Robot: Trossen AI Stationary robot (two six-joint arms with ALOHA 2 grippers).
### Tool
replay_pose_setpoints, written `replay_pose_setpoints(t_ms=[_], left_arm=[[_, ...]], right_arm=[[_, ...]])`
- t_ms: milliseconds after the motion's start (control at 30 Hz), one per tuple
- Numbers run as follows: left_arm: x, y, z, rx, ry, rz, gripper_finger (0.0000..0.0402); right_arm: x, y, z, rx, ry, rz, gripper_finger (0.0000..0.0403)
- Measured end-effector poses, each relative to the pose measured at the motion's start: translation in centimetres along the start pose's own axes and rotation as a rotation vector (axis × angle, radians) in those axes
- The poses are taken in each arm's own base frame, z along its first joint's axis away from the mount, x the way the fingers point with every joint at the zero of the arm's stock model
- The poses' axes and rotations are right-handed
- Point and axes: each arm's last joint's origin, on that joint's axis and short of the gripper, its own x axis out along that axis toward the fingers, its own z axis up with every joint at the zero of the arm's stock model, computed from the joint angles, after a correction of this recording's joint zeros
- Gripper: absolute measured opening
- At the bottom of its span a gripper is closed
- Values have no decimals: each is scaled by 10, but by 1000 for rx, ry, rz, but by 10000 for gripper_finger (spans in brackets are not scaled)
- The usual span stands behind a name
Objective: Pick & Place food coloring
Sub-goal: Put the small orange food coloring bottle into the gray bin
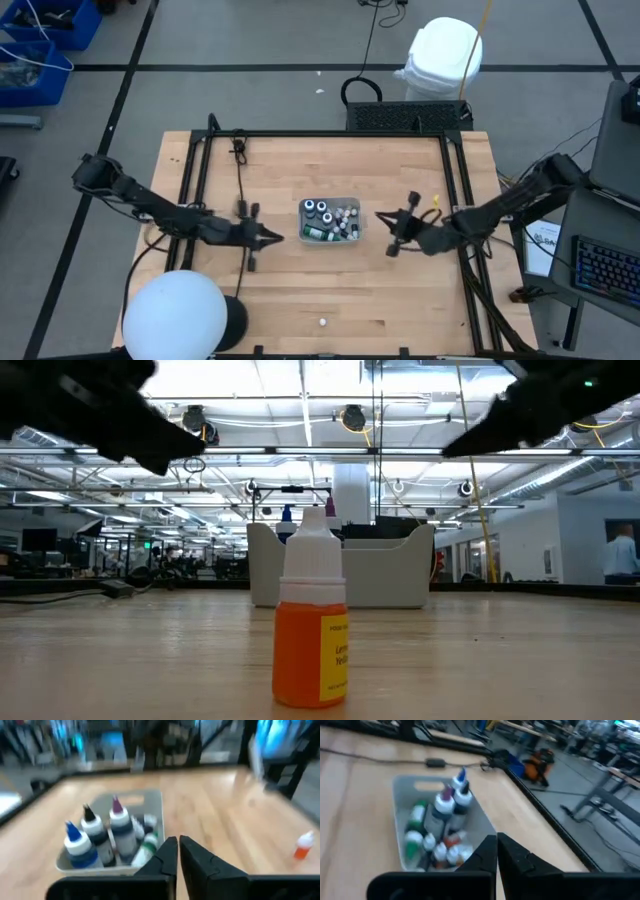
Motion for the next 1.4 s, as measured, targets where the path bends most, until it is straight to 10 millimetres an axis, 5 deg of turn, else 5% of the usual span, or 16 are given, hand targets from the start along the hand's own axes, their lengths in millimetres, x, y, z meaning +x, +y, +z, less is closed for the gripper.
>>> replay_pose_setpoints(t_ms=[400,700,967,1200,1400], left_arm=[[113,-47,32,160,471,-232,6],[184,-94,75,258,643,-331,25],[201,-133,92,276,774,-434,97],[201,-151,81,188,833,-477,183],[196,-160,73,159,848,-483,217]], right_arm=[[-18,1,-73,83,-28,110,0],[-23,-7,-80,93,-85,133,0],[-24,-3,-79,87,-83,282,0],[-25,-1,-78,89,-90,342,0],[-24,-1,-78,84,-93,337,0]])
